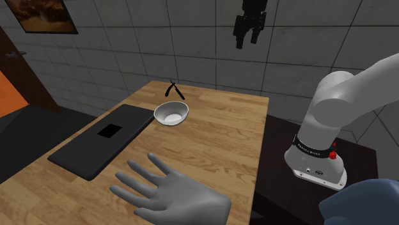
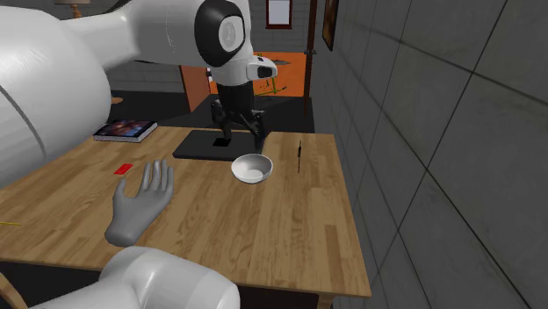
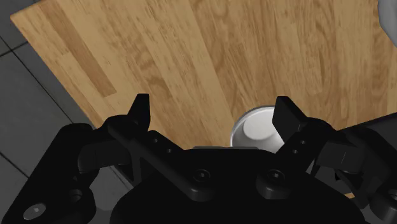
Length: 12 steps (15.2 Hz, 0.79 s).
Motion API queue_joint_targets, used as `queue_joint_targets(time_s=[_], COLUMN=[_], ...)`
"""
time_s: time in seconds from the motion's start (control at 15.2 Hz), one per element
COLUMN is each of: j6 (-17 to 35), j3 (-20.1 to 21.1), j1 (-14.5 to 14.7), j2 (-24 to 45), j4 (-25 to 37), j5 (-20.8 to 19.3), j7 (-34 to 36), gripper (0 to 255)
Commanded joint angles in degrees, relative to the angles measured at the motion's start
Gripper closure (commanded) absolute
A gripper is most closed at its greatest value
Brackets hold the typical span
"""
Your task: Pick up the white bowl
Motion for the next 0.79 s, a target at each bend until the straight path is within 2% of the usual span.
queue_joint_targets(time_s=[0.0,0.73], j6=[0.00,20.79], j3=[0.00,-0.16], j1=[0.00,0.69], j2=[0.00,17.30], j4=[0.00,-3.69], j5=[0.00,3.23], j7=[0.00,0.87], gripper=[0,0])
